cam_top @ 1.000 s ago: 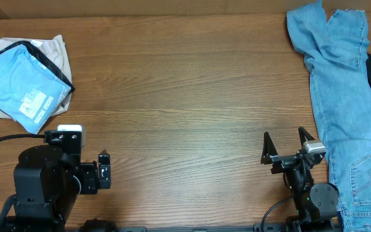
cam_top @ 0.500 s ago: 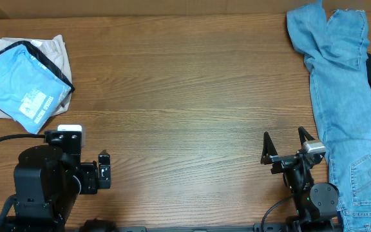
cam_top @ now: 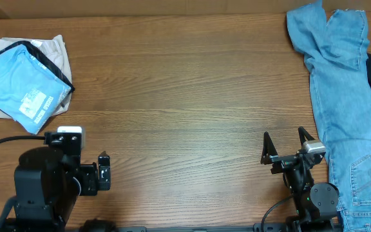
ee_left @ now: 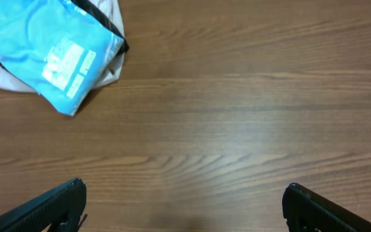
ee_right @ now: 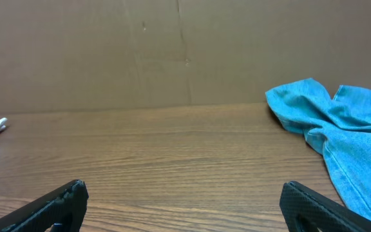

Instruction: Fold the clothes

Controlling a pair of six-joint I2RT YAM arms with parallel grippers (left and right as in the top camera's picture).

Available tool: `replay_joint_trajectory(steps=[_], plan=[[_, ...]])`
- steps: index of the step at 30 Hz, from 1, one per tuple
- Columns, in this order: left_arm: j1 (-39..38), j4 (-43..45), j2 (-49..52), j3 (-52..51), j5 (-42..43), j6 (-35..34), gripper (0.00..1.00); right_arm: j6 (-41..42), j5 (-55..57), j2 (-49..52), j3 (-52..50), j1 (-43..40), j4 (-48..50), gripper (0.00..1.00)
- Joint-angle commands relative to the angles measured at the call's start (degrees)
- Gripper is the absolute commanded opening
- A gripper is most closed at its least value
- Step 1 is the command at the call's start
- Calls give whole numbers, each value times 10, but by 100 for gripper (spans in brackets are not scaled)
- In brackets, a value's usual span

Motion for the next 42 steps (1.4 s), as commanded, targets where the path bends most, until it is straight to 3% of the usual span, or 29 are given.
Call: replay_joint_trajectory(steps=[1, 14, 22, 27, 28, 42], plan=[[0, 39, -45, -53, 2, 2, 100, 2, -1, -6, -6, -2, 4, 100], [10, 507, -322, -506, 90, 2, 100, 2, -1, -6, -6, -2, 4, 100], [10, 737, -405, -644, 92, 2, 100, 2, -1, -6, -6, -3, 4, 100], [11, 745, -406, -699, 92, 2, 100, 2, -1, -6, -6, -2, 4, 100], [11, 703, -406, -697, 89, 2, 100, 2, -1, -6, -6, -2, 4, 100], [11, 709, -405, -697, 76, 2, 100, 2, -1, -6, -6, -3, 4, 100]])
